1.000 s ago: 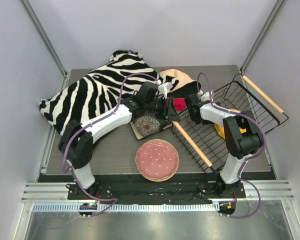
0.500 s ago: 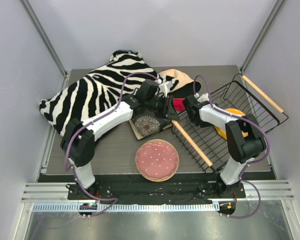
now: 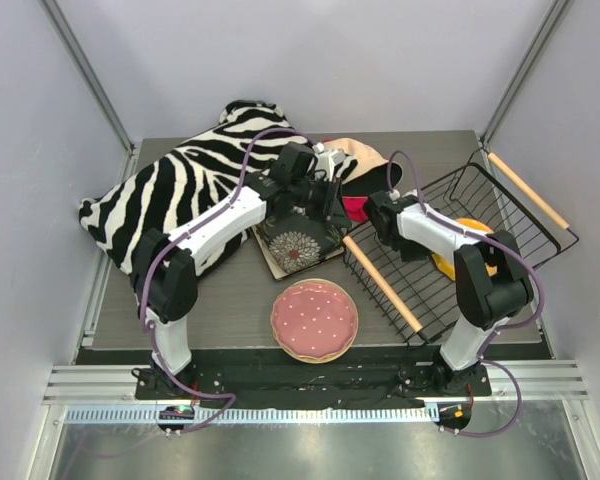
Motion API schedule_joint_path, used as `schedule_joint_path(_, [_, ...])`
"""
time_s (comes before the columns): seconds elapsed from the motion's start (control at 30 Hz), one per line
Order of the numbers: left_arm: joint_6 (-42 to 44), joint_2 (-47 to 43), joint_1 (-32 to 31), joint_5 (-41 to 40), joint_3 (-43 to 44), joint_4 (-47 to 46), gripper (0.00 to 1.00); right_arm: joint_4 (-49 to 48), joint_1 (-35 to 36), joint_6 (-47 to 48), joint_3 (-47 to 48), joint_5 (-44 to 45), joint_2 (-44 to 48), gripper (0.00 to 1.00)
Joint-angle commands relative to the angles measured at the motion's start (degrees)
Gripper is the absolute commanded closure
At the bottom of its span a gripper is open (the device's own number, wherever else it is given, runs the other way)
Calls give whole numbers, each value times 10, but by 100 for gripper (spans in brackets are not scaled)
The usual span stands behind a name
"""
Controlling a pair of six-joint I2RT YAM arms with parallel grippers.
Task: Unload the plates from the dish rack
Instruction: Pick up the plate from the dish rack.
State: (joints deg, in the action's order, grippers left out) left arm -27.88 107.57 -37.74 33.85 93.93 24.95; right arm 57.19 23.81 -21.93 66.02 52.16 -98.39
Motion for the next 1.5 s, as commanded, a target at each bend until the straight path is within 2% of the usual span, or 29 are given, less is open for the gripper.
schedule_joint_path(0.0, [43,7,30,11,45,-15,51,54,-33,-44,18,-30,73,24])
schedule_joint_path(0.1, [62,34,28,11,67,-10,34,13,-53,-40,17,-106,141,24])
schedule_joint_path(0.2, [86,68,23,19,87,-2,28,-9,-64,-26,19,-135,196,21])
schedule_joint_path(0.27, [90,81,16,32,102,-2,27,-18,-64,1,5,-132,214,21])
schedule_joint_path(0.37, [106,107,0,31,121,9,25,-7,-68,-17,-14,-124,216,21])
schedule_joint_path(0.57, [144,157,-40,30,163,48,25,-38,-76,-51,-48,-185,214,21])
schedule_joint_path(0.67, [156,165,-54,-6,165,56,26,-45,-76,-44,-51,-177,208,21])
schedule_joint_path(0.77, [153,178,-56,-52,178,64,40,-40,-76,-43,-58,-148,187,21])
schedule_joint_path(0.8, [152,182,-57,-60,189,66,57,-37,-76,-46,-56,-145,178,22])
schedule_joint_path(0.83, [154,185,-57,-69,194,67,65,-37,-76,-49,-56,-142,158,22])
schedule_joint_path(0.87, [154,190,-57,-70,200,67,79,-37,-76,-53,-56,-131,149,22])
schedule_joint_path(0.97, [157,204,-55,-75,233,73,100,-51,-78,-90,-55,-128,110,21])
schedule_joint_path(1.07, [155,219,-50,-79,266,77,100,-71,-79,-99,-56,-107,85,21])
schedule_joint_path(1.13, [145,224,-40,-77,279,75,100,-74,-79,-80,-54,-61,67,21])
schedule_joint_path(1.47, [122,268,17,-7,361,50,100,-67,-34,-13,-17,75,-75,21])
